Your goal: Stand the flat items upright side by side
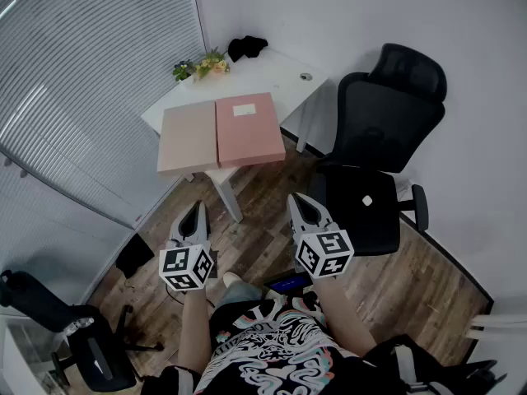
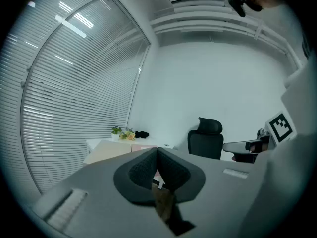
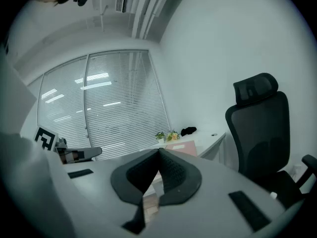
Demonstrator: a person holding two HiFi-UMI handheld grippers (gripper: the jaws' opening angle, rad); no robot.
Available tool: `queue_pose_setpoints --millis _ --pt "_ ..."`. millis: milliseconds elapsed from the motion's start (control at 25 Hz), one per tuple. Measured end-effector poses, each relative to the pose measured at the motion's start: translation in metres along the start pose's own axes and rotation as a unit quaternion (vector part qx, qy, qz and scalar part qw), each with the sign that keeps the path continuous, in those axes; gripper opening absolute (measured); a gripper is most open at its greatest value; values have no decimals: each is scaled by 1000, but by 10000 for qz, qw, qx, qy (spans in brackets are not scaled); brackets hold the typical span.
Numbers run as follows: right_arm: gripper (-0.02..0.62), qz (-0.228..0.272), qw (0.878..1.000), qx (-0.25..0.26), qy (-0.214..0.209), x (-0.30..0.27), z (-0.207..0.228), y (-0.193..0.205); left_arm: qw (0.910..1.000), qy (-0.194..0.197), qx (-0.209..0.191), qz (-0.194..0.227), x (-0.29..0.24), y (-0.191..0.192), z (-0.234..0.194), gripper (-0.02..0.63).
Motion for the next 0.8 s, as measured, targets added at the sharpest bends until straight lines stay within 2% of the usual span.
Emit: queue_pose_setpoints --millis 360,640,680,800 --pt "0 8 9999 -77 144 11 4 3 10000 20 59 32 8 1 1 -5" --pt "2 111 9964 -691 476 16 16 5 9995 138 271 70 16 -1 2 0" --pt "8 110 9958 -756 506 17 16 7 9992 207 330 46 18 1 3 22" --pt "80 83 9934 -1029 494 17 16 14 9984 338 438 -126 22 10 4 119"
Point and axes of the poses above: the fingertips, and each gripper's own axes: x backward along the fingers, z to its right, y out of its underside, the point moved 2 cm from there along x, backward along the fingers, and after that the axes turned 9 degrees about z, right-handed, at the moved point
